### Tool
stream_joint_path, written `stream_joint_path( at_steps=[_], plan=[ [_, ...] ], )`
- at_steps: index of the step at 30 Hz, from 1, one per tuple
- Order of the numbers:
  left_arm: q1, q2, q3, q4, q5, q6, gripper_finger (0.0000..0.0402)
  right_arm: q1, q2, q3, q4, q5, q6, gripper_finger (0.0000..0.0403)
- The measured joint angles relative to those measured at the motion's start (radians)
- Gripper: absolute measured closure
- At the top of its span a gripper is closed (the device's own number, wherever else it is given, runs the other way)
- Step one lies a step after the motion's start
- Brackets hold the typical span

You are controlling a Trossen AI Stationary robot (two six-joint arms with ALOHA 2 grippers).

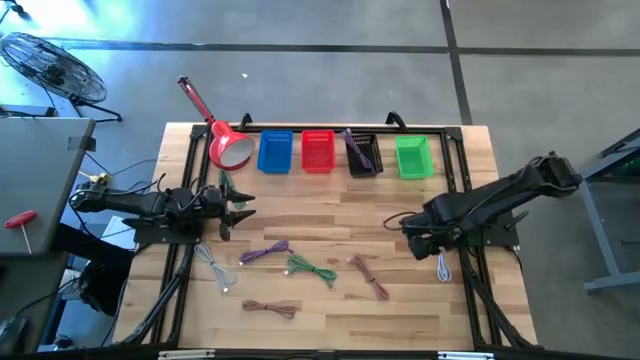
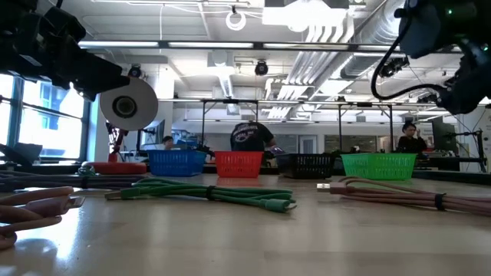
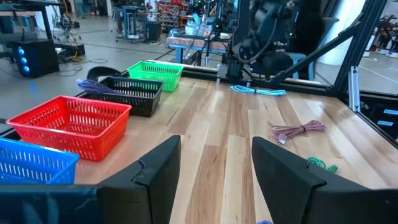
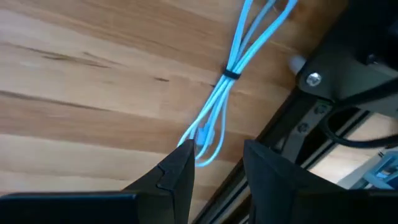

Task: Pick & Place USB Port
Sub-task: Put the right blue charger cable into the blue bin

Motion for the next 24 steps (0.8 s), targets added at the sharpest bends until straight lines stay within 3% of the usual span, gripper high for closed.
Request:
stream_joint_path(
  at_steps=[17,24],
  plan=[
    [0.0,0.0,0.0,0.0,0.001,0.0,0.0207,0.011,0.001,-0.036,0.048,0.075,0.052,0.0274],
    [0.0,0.0,0.0,0.0,0.001,0.0,0.0207,0.065,0.067,-0.036,0.045,0.057,0.101,0.0274]
  ],
)
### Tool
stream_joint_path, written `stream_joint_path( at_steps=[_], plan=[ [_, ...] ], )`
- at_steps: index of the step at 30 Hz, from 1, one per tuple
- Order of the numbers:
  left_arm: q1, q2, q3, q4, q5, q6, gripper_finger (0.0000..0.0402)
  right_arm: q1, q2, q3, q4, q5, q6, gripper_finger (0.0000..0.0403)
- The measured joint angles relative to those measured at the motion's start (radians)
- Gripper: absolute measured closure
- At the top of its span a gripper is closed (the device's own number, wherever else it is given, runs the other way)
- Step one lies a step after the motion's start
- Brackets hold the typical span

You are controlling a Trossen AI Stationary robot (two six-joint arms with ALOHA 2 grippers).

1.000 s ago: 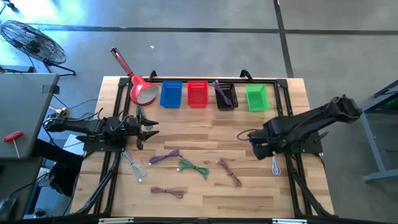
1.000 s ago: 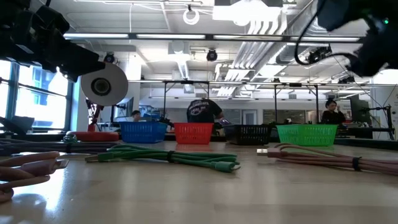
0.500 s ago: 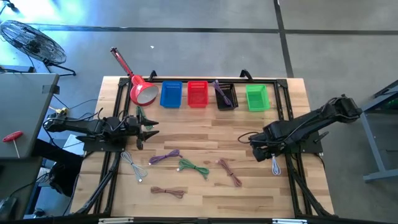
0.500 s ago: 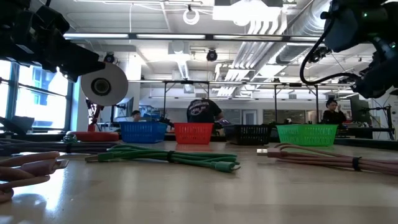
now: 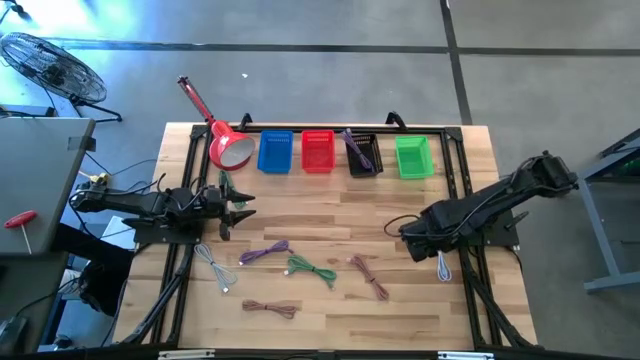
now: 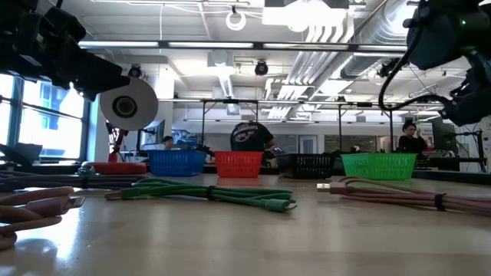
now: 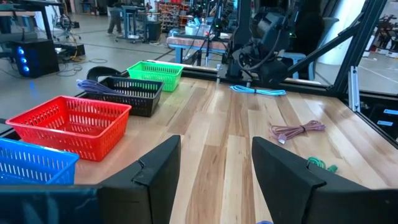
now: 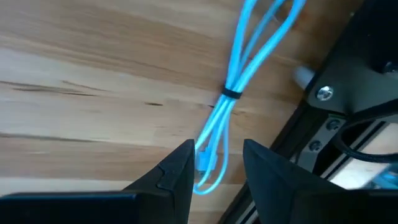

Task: Pick & Place USB Port
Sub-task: Put the right blue charger cable into the blue bin

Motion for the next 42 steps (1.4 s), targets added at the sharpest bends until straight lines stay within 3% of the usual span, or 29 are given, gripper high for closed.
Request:
stream_joint_path(
  at_steps=[17,26,35,38,42],
  plan=[
    [0.0,0.0,0.0,0.0,0.001,0.0,0.0207,0.053,0.18,0.001,0.093,-0.043,-0.004,0.0274],
    [0.0,0.0,0.0,0.0,0.002,0.0,0.0207,0.052,0.19,-0.003,0.093,-0.04,-0.004,0.0274],
    [0.0,0.0,0.0,0.0,0.003,-0.001,0.0207,0.055,0.182,-0.105,0.215,-0.104,0.024,0.0276],
    [0.0,0.0,0.0,0.0,0.003,-0.001,0.0207,0.054,0.184,-0.106,0.215,-0.103,0.018,0.0296],
    [0.0,0.0,0.0,0.0,0.003,-0.001,0.0207,0.055,0.186,-0.107,0.225,-0.097,-0.008,0.0365]
  ],
)
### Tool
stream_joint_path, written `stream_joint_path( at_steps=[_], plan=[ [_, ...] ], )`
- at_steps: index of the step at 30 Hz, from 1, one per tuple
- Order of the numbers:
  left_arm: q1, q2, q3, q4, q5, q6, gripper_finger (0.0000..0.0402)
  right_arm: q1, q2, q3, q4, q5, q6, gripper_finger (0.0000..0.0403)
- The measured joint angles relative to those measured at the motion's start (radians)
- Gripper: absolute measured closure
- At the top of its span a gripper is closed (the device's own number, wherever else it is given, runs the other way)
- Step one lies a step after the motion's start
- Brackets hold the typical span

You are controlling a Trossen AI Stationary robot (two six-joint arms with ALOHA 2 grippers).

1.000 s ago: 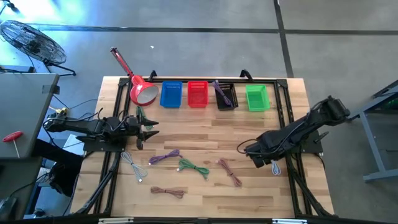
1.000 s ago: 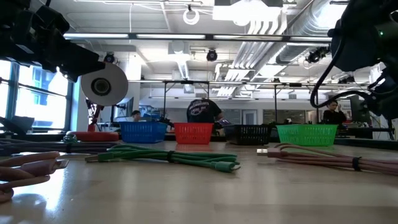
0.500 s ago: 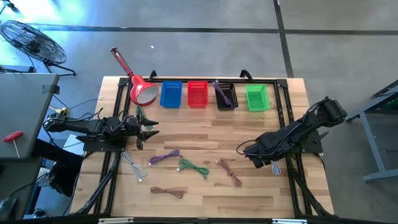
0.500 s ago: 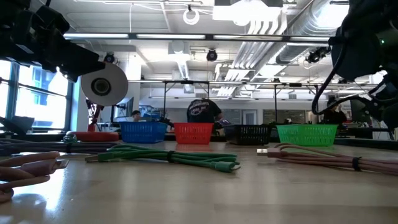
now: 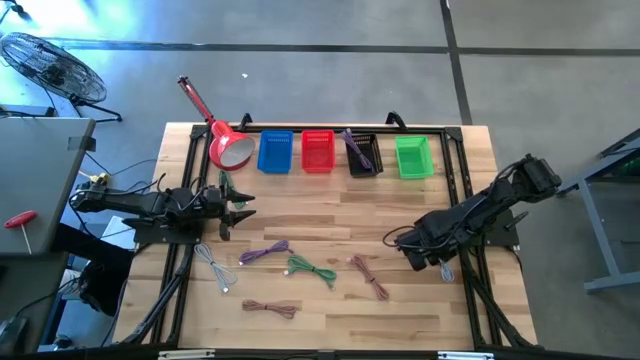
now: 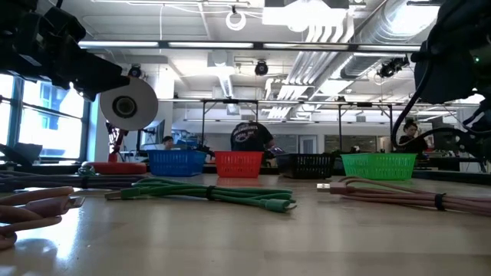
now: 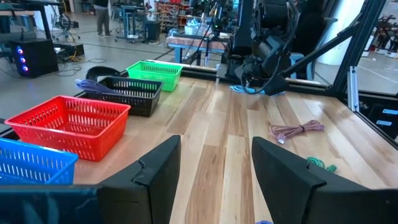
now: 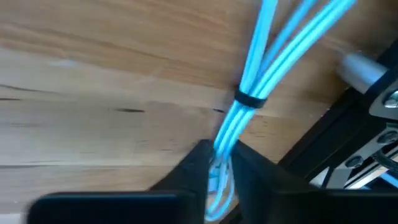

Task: Pick & Place USB Port
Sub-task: Put the right blue charger cable into the blue bin

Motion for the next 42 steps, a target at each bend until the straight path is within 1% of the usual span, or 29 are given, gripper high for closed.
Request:
stream_joint_path(
  at_steps=[1,2,5,10,14,16,19,24,26,28,30,34,37,39,42],
  plan=[
    [0.0,0.0,0.0,0.0,0.0,0.0,0.0207,0.0,0.001,-0.001,0.0,0.0,-0.009,0.0382],
    [0.0,0.0,0.0,0.0,0.0,0.0,0.0207,0.0,0.001,-0.002,0.003,-0.001,-0.016,0.0389],
    [0.0,0.0,0.0,0.0,0.0,0.0,0.0207,0.0,0.001,-0.003,0.018,-0.01,-0.011,0.0389],
    [0.0,0.0,0.0,0.0,0.0,0.0,0.0207,0.001,0.002,0.002,0.021,0.007,-0.046,0.0395],
    [0.0,0.0,0.0,0.001,-0.001,0.0,0.0207,0.005,0.003,0.05,0.003,0.061,-0.102,0.0398],
    [0.0,0.0,-0.001,0.006,-0.001,0.0,0.0207,0.004,0.0,0.089,-0.002,0.131,-0.125,0.0399],
    [0.0,0.0,-0.003,0.019,0.001,0.0,0.0207,0.0,-0.007,0.159,0.03,0.274,-0.165,0.04],
    [0.0,0.0,-0.005,0.046,0.056,0.0,0.0207,-0.004,-0.015,0.288,0.08,0.428,-0.284,0.0401],
    [0.0,0.0,-0.005,0.051,0.087,0.0,0.0207,-0.006,-0.015,0.347,0.115,0.51,-0.357,0.0402],
    [0.0,0.0,-0.005,0.066,0.125,0.0,0.0207,-0.006,-0.015,0.406,0.15,0.597,-0.469,0.0402],
    [0.0,0.0,-0.005,0.126,0.174,0.0,0.0207,-0.006,-0.015,0.461,0.203,0.661,-0.598,0.0402],
    [0.0,0.0,-0.004,0.276,0.291,0.0,0.0207,-0.005,-0.016,0.525,0.396,0.75,-0.913,0.0403],
    [0.0,0.0,-0.004,0.341,0.34,0.0,0.0207,-0.007,-0.017,0.535,0.56,0.755,-1.132,0.0403],
    [0.0,0.0,-0.004,0.343,0.34,0.0,0.0207,-0.012,-0.015,0.535,0.638,0.724,-1.254,0.0403],
    [0.0,0.015,-0.004,0.355,0.339,0.0,0.0207,-0.028,-0.01,0.535,0.704,0.673,-1.354,0.0403]
  ],
)
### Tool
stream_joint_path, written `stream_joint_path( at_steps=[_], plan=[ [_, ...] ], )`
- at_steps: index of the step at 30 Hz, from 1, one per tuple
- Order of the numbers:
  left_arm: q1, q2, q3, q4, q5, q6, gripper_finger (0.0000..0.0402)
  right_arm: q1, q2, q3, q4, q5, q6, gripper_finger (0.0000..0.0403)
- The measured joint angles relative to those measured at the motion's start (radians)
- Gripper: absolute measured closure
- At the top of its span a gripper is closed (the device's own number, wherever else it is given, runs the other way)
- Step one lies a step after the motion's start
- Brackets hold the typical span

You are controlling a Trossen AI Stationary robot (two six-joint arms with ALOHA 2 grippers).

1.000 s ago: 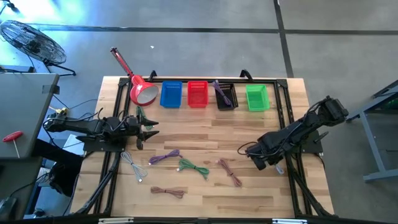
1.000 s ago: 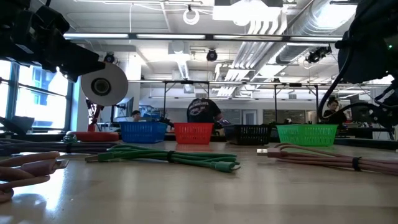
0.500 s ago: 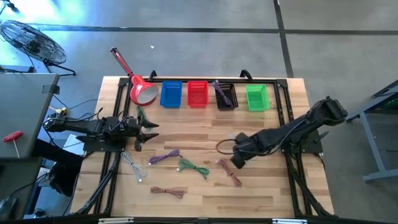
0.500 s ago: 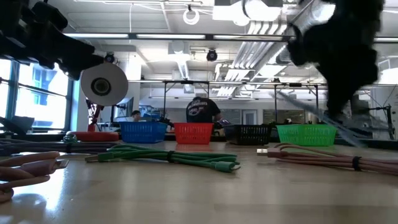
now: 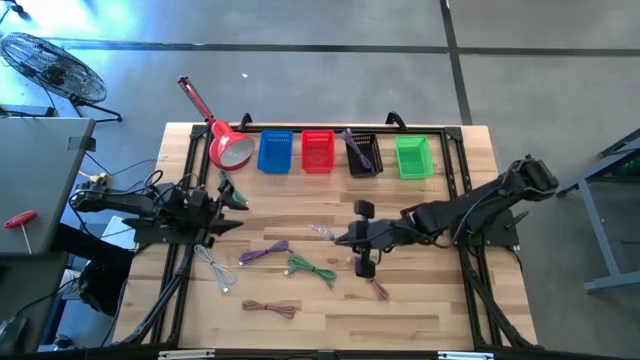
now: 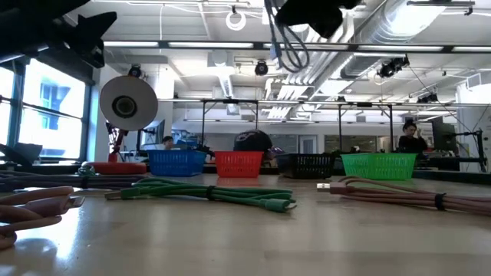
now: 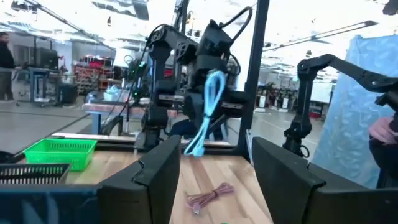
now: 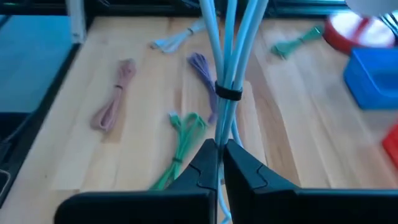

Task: Pick & Place USB Port
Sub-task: Put the right blue charger cable into the blue bin

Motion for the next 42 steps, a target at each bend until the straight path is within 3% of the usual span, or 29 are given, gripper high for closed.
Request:
stream_joint_path(
  at_steps=[4,10,14,23,27,34,42],
  plan=[
    [0.0,0.089,-0.001,0.136,0.019,-0.02,0.0207,-0.045,0.013,0.0,0.021,-0.061,-0.033,0.0403],
    [0.0,0.336,0.006,0.355,0.053,-0.026,0.0206,-0.094,0.015,0.0,0.062,-0.178,-0.13,0.0402],
    [0.0,0.509,0.081,0.374,0.047,-0.009,0.0206,-0.098,0.015,0.001,0.135,-0.247,-0.205,0.0402],
    [0.0,0.88,0.309,0.394,0.05,0.056,0.0206,-0.098,0.015,0.001,0.144,-0.253,-0.291,0.0402],
    [0.0,1.012,0.417,0.4,0.11,0.08,0.0206,-0.098,0.015,0.001,0.15,-0.253,-0.294,0.0402],
    [0.0,1.177,0.581,0.392,0.206,0.08,0.0206,-0.093,0.015,0.001,0.15,-0.265,-0.294,0.0402],
    [0.0,1.258,0.659,0.378,0.243,0.08,0.0206,-0.093,0.015,0.001,0.149,-0.266,-0.297,0.0403]
  ],
)
